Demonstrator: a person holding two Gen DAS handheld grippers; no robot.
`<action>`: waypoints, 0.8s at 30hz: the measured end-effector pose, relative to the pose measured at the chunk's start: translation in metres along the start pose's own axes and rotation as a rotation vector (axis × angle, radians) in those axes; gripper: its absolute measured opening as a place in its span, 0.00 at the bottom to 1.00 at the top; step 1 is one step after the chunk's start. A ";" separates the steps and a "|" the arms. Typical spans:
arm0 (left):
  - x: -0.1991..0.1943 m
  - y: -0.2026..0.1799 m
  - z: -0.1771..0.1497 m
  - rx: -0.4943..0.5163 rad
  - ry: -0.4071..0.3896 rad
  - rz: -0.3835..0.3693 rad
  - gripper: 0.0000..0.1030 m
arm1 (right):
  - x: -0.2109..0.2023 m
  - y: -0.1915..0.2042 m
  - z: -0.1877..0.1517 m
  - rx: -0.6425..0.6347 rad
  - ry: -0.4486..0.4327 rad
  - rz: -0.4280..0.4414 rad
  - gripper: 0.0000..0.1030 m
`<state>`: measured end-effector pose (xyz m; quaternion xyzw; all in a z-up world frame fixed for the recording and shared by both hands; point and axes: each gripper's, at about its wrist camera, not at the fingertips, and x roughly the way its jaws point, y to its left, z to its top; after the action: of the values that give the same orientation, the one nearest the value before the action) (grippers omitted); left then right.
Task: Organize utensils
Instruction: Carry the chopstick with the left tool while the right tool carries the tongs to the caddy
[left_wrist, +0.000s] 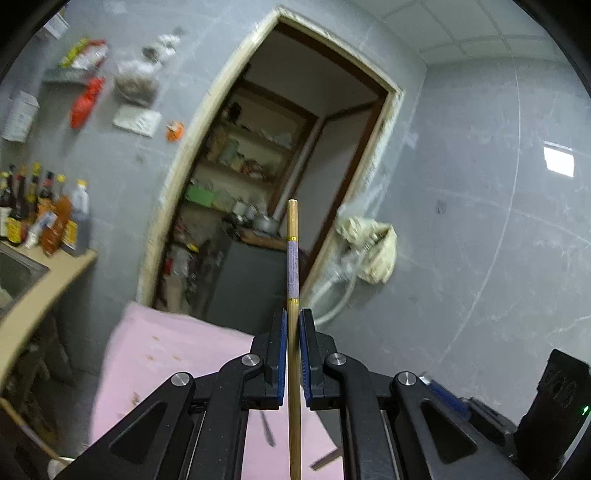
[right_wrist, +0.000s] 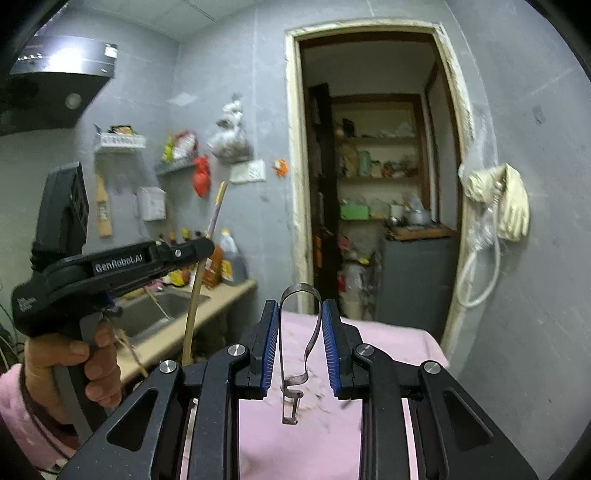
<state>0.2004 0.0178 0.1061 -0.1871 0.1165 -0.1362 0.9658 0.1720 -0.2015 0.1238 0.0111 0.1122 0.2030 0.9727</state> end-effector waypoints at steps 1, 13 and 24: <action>-0.008 0.005 0.004 0.004 -0.016 0.019 0.07 | -0.001 0.007 0.004 -0.006 -0.009 0.019 0.20; -0.061 0.092 -0.001 -0.028 -0.128 0.263 0.07 | 0.028 0.063 -0.015 -0.025 0.013 0.177 0.20; -0.057 0.146 -0.041 -0.082 -0.181 0.362 0.07 | 0.074 0.061 -0.063 0.041 0.088 0.214 0.20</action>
<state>0.1675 0.1525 0.0216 -0.2136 0.0665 0.0615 0.9727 0.2003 -0.1172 0.0511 0.0341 0.1570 0.3034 0.9392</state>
